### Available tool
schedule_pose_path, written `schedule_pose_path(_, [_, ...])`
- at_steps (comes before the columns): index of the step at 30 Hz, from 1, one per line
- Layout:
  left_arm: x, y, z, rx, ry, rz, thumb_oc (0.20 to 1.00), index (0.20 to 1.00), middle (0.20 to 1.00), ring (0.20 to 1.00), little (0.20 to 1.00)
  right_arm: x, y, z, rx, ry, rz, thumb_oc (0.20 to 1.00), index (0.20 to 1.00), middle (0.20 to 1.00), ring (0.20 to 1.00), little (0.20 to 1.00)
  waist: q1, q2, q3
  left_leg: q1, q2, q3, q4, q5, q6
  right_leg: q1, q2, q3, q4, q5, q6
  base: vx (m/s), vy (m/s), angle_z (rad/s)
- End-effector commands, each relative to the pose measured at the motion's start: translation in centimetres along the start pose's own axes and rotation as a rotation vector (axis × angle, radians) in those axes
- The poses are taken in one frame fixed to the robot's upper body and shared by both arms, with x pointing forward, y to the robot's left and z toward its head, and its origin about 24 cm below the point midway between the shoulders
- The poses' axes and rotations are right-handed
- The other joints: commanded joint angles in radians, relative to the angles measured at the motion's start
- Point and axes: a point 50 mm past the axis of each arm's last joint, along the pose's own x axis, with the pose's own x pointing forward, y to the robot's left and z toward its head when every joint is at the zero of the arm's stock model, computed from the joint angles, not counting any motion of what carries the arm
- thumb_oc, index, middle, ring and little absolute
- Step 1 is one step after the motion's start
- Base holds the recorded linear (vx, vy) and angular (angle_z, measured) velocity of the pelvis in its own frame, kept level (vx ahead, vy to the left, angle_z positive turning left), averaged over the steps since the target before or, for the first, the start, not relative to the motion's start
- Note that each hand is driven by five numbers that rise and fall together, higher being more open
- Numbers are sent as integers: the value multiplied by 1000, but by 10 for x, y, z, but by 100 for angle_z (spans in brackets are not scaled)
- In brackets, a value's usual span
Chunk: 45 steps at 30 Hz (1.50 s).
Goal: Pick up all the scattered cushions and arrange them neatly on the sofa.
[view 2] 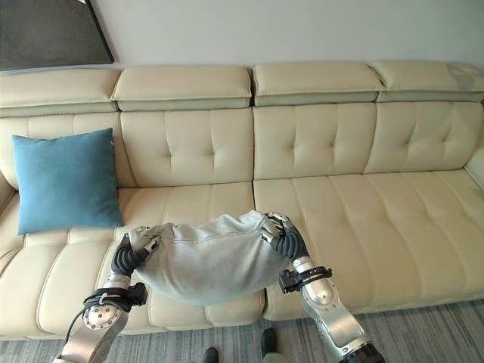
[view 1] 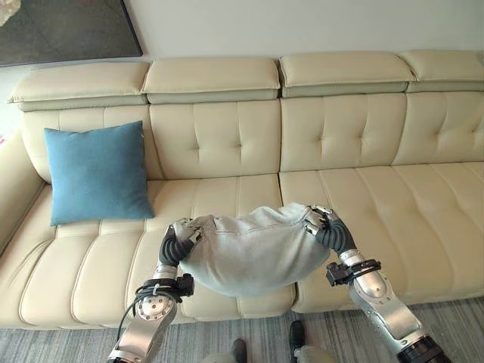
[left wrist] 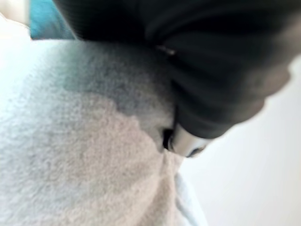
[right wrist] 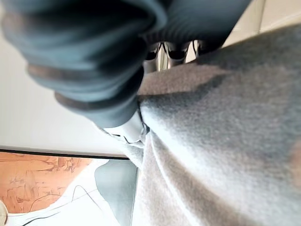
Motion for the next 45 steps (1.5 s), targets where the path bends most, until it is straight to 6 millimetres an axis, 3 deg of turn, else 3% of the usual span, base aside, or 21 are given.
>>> schedule_pose_path(1, [23,-32,50,-26,-264,-114,200,200,200,200,200,19,30,74,63,-386,157,200,200,200,200,200,-23,-11,-42,31,41,-11,55,-101,-47,-12,-33,-17,108,-151,51,142,-84,-5])
schedule_pose_path(2, [37,-40,65,-25,-324,-101,200,200,200,200,200,35,34,84,23,-417,155,200,200,200,200,200,-26,-8,-47,41,56,-9,19,-87,-51,-12,-23,-20,99,-156,45,121,-82,5])
schedule_pose_path(5, [54,-50,80,-12,-379,-91,200,200,200,200,200,54,37,98,-30,-466,137,200,200,200,200,200,-29,-11,-42,38,65,-7,-5,-74,-57,-20,-15,-19,91,-155,42,35,-74,7])
schedule_pose_path(6, [69,-58,96,-6,-423,-79,200,200,200,200,200,70,38,111,-59,-504,104,200,200,200,200,200,-28,-13,-26,16,70,-6,-12,-60,-61,-47,-10,-16,90,-150,41,-71,-56,-1])
schedule_pose_path(8, [78,-62,105,0,-448,-70,200,200,200,200,200,79,39,116,-67,-512,85,200,200,200,200,200,-27,-15,-16,-3,72,-8,-15,-52,-64,-69,-9,-14,92,-146,40,-117,-36,0])
schedule_pose_path(12, [117,-74,157,44,-564,-18,200,200,200,200,200,121,26,146,-139,-537,-42,200,200,200,200,200,-24,-15,33,-121,78,-17,-20,-7,-77,-190,-11,-9,111,-126,45,-185,-41,1])
schedule_pose_path(20, [149,-72,204,198,-649,64,200,200,200,200,200,154,10,176,-244,-539,-151,200,200,200,200,200,-24,-6,80,-234,81,-33,-25,34,-92,-298,-12,-6,122,-106,55,-39,-17,0])
schedule_pose_path(21, [152,-68,213,228,-670,100,620,620,620,620,620,156,8,181,-261,-550,-170,200,200,200,200,200,-25,-4,86,-258,83,-37,-24,39,-94,-321,-12,-7,125,-103,57,-40,-25,-1])
schedule_pose_path(22, [156,-63,223,246,-688,131,1000,1000,1000,1000,1000,158,2,187,-292,-564,-203,567,567,567,567,567,-26,0,88,-281,84,-41,-34,50,-97,-349,-10,-6,123,-97,59,-35,-16,1])
schedule_pose_path(23, [156,-63,223,246,-689,132,1000,1000,1000,1000,1000,158,2,187,-292,-565,-204,1000,1000,1000,1000,1000,-26,0,86,-285,84,-41,-34,51,-97,-353,-10,-6,123,-97,58,0,0,0])
schedule_pose_path(24, [157,-57,235,257,-716,159,1000,1000,1000,1000,1000,160,-7,194,-302,-573,-247,1000,1000,1000,1000,1000,-25,4,85,-303,86,-44,-54,64,-101,-373,-9,-7,117,-91,63,0,0,0])
schedule_pose_path(28, [160,-36,250,268,-739,210,1000,1000,1000,1000,1000,158,-24,211,-340,-610,-310,1000,1000,1000,1000,1000,-26,10,73,-321,88,-46,-91,82,-108,-400,-7,-9,103,-87,67,19,1,3])
schedule_pose_path(29, [162,-19,257,271,-736,249,1000,1000,1000,1000,1000,158,-37,221,-340,-616,-357,1000,1000,1000,1000,1000,-25,12,73,-324,89,-49,-97,87,-112,-404,-9,-13,103,-86,69,28,1,7])
schedule_pose_path(30, [162,-19,258,270,-737,249,1000,1000,1000,1000,1000,159,-37,221,-340,-617,-357,1000,1000,1000,1000,1000,-26,12,73,-324,89,-49,-97,87,-112,-404,-9,-14,103,-86,69,32,-3,7])
schedule_pose_path(36, [165,31,276,261,-712,375,1000,1000,1000,1000,1000,156,-71,247,-264,-637,-474,1000,1000,1000,1000,1000,-21,13,77,-327,87,-59,-103,90,-113,-398,-10,-17,93,-78,72,26,2,7])
schedule_pose_path(41, [162,59,290,238,-716,450,1000,1000,1000,1000,1000,152,-97,253,-172,-619,-563,1000,1000,1000,1000,1000,-13,12,71,-346,78,-73,-103,94,-116,-399,-11,-19,69,-64,76,5,3,1])
schedule_pose_path(45, [153,67,279,196,-747,424,1000,1000,1000,1000,1000,139,-118,250,-156,-634,-609,1000,1000,1000,1000,1000,-2,10,72,-349,70,-78,-103,98,-117,-384,-13,-21,50,-57,77,10,13,5])
